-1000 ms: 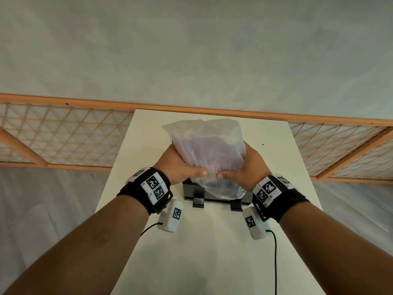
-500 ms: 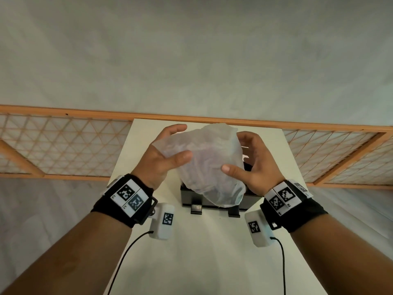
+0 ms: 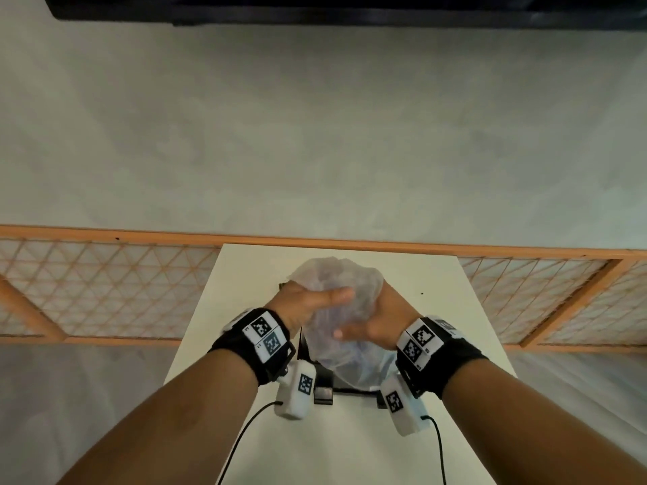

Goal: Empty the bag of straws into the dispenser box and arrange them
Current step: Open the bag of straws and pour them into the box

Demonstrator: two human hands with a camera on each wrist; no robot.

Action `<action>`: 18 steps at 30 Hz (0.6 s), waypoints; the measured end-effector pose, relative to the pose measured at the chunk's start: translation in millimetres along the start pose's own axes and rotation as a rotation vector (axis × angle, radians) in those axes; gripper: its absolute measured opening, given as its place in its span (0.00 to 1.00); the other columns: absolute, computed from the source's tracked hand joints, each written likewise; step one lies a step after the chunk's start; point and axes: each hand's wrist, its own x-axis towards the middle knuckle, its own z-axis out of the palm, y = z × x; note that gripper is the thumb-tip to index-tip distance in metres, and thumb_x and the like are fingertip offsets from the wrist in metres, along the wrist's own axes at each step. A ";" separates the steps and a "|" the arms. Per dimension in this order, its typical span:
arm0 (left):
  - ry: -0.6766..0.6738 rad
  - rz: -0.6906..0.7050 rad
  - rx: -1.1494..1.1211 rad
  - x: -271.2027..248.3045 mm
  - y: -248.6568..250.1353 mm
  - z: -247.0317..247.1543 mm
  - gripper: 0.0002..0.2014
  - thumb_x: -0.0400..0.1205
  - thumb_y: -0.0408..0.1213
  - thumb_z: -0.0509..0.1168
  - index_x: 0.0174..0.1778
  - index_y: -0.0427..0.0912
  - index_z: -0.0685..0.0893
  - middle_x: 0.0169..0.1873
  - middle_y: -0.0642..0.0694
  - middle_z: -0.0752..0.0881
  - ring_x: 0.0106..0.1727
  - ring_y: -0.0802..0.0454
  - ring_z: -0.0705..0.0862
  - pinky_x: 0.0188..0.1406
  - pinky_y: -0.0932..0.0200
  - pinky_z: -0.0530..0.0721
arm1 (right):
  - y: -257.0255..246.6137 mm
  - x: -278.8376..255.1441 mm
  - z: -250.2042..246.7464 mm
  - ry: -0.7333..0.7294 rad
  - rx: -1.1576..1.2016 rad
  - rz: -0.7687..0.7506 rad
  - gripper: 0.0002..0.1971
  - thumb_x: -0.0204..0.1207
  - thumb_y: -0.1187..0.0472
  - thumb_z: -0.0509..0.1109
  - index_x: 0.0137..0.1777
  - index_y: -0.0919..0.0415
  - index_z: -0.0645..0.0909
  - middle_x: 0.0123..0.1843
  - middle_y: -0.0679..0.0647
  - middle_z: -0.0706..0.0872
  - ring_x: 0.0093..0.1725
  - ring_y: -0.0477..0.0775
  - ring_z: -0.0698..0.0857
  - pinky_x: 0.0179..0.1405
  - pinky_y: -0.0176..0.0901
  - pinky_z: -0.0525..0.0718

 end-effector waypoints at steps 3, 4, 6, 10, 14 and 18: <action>0.214 -0.030 0.106 7.0 5.7 12.8 0.20 0.69 0.57 0.82 0.50 0.48 0.94 0.49 0.50 0.95 0.55 0.50 0.93 0.69 0.42 0.86 | 0.9 7.9 3.8 0.026 -0.114 0.081 0.34 0.55 0.40 0.86 0.60 0.49 0.79 0.51 0.49 0.89 0.51 0.47 0.88 0.52 0.48 0.89; 0.264 -0.038 0.114 10.5 7.0 14.3 0.19 0.72 0.58 0.80 0.49 0.48 0.95 0.47 0.51 0.95 0.53 0.52 0.93 0.67 0.44 0.86 | 1.7 11.4 3.2 0.026 -0.138 0.107 0.31 0.58 0.38 0.85 0.58 0.50 0.80 0.48 0.50 0.89 0.48 0.49 0.88 0.50 0.49 0.90; 0.299 -0.042 0.109 13.9 6.8 16.5 0.21 0.71 0.62 0.79 0.48 0.49 0.94 0.47 0.51 0.95 0.53 0.51 0.93 0.67 0.43 0.87 | 0.8 14.9 0.9 0.049 -0.139 0.137 0.32 0.60 0.34 0.81 0.58 0.52 0.82 0.46 0.50 0.89 0.45 0.51 0.89 0.46 0.50 0.91; 0.293 -0.042 0.054 12.8 9.7 23.3 0.28 0.68 0.69 0.75 0.50 0.49 0.93 0.47 0.51 0.95 0.54 0.50 0.93 0.67 0.42 0.86 | -3.0 14.9 0.9 0.092 -0.125 0.130 0.27 0.62 0.36 0.82 0.53 0.52 0.81 0.40 0.46 0.87 0.40 0.45 0.86 0.35 0.36 0.80; 0.346 -0.046 -0.013 11.2 10.4 23.4 0.41 0.61 0.77 0.72 0.56 0.46 0.91 0.50 0.47 0.95 0.55 0.46 0.93 0.65 0.41 0.87 | -5.1 9.4 0.2 0.125 -0.013 0.119 0.15 0.67 0.45 0.82 0.45 0.47 0.80 0.40 0.44 0.87 0.41 0.44 0.86 0.39 0.37 0.80; 0.296 -0.030 -0.135 5.5 9.6 17.6 0.37 0.68 0.69 0.73 0.61 0.41 0.90 0.54 0.39 0.94 0.57 0.41 0.93 0.65 0.39 0.87 | -3.7 7.9 -4.1 0.203 0.043 0.095 0.14 0.75 0.41 0.74 0.49 0.50 0.87 0.42 0.46 0.91 0.44 0.48 0.90 0.45 0.43 0.86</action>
